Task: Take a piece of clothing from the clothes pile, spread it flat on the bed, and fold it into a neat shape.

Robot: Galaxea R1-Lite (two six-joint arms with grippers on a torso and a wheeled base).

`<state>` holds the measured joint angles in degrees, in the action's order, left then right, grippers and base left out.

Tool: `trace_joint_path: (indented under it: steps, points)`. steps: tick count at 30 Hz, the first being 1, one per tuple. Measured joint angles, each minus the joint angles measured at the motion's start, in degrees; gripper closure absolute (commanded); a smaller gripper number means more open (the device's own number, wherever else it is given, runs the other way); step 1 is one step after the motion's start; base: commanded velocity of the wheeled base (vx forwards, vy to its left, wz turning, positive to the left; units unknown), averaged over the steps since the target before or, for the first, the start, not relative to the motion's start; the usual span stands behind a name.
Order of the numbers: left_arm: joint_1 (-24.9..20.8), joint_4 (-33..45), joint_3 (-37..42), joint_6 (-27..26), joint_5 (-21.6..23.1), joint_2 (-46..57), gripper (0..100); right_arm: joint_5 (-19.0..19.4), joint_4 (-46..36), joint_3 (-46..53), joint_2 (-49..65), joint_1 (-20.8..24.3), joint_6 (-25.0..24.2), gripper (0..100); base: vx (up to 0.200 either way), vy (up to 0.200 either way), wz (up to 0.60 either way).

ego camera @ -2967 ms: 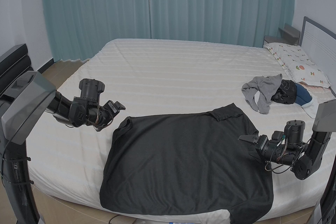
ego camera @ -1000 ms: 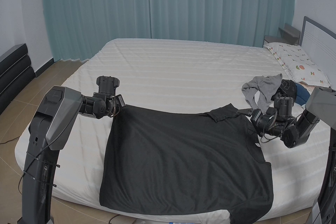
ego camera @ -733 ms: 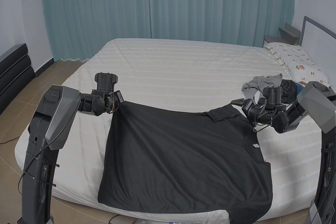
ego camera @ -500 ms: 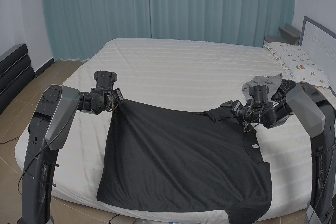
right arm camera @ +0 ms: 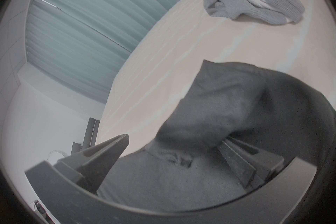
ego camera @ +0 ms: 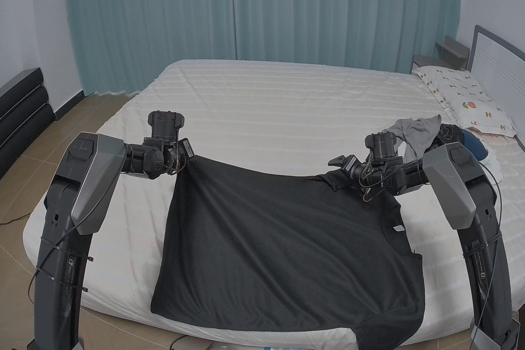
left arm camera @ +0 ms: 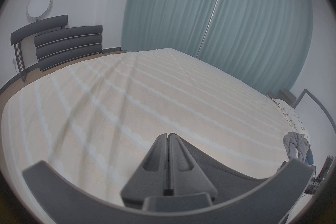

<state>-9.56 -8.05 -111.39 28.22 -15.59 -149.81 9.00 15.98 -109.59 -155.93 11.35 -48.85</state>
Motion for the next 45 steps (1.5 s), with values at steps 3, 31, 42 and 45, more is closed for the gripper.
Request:
trace_joint_path:
  steps: [3, 31, 42, 45]
  points:
    - [-0.06, -0.02, 0.22, 0.07, -0.04, 0.00, 100, -0.51, 1.08, -2.97, -2.40, 0.00, 0.16, 0, 0.000, 0.000, 0.00]
    - [0.11, -0.02, 2.43, 0.49, -0.55, 0.15, 100, 0.30, 22.55, -3.55, -5.29, -5.21, 7.44, 0, 0.000, 0.000, 0.00]
    - [0.50, -0.02, 2.54, 0.49, -0.63, 0.61, 100, 1.80, 18.75, -1.40, -3.13, -8.40, 6.80, 0, 0.000, 0.000, 0.00]
    - [0.49, -0.02, 2.65, 0.49, -0.66, 0.61, 100, 2.71, 17.46, -1.35, -3.67, -8.68, 7.72, 0, 0.000, 0.000, 0.00]
